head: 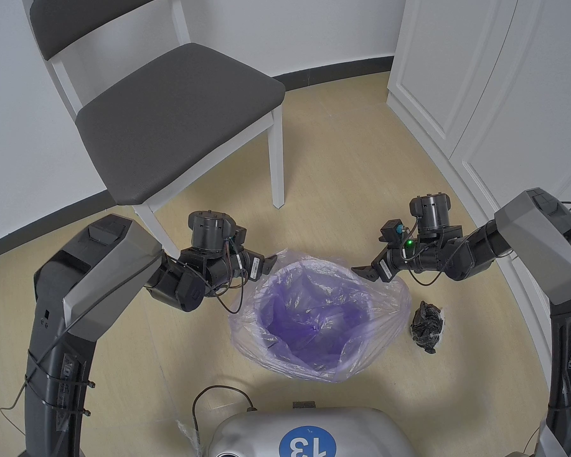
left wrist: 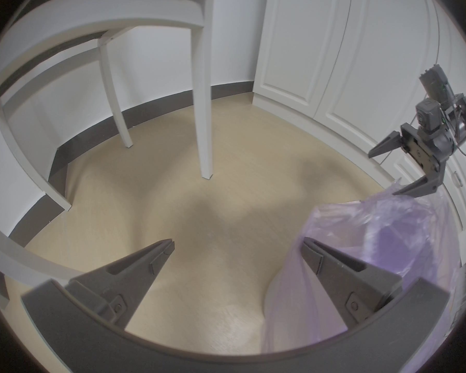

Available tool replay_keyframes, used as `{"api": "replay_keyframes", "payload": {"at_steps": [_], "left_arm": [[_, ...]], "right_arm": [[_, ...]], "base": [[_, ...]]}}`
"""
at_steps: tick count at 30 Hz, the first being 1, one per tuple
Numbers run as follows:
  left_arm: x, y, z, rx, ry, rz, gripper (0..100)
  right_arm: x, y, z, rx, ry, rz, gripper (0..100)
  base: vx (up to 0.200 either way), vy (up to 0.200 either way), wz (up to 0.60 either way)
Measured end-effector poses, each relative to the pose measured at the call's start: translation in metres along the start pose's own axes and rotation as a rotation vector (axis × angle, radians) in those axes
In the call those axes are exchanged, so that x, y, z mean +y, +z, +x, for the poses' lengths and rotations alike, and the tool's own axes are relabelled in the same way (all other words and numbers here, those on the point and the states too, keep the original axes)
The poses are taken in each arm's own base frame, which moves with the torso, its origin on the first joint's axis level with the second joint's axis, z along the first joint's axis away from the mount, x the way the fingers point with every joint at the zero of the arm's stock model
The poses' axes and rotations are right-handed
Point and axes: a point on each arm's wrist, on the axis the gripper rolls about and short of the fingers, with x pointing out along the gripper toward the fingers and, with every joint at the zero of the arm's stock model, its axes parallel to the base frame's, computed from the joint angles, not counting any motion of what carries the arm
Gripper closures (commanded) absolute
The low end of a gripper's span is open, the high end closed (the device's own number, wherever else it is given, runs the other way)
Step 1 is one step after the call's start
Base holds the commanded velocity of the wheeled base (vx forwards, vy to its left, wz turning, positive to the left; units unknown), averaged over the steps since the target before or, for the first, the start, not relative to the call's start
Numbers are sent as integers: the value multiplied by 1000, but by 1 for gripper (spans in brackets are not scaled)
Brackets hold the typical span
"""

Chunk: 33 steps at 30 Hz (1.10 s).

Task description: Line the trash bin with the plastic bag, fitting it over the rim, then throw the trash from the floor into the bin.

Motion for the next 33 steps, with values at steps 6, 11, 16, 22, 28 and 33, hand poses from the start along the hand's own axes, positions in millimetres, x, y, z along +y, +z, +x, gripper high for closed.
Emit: {"api": "replay_keyframes", "payload": {"at_steps": [6, 11, 16, 22, 28, 33], "left_arm": [[5, -12, 12, 14, 10, -6, 0], [7, -15, 18, 8, 15, -9, 0], [11, -7, 13, -8, 23, -18, 0], [14, 10, -13, -19, 28, -23, 0], [13, 14, -39, -9, 25, -24, 0], [5, 2, -65, 7, 11, -24, 0]], "right_arm": [[-1, -12, 12, 21, 5, 9, 0], [-3, -15, 20, 19, 3, 36, 0], [-5, -9, 17, 3, -2, 55, 0], [-10, 8, -7, -28, -19, 54, 0], [-10, 14, -31, -30, -28, 54, 0], [-6, 8, -54, 2, -23, 42, 0]], "base": [[0, 0, 0], [0, 0, 0], [0, 0, 0], [0, 0, 0], [0, 0, 0], [0, 0, 0]]}}
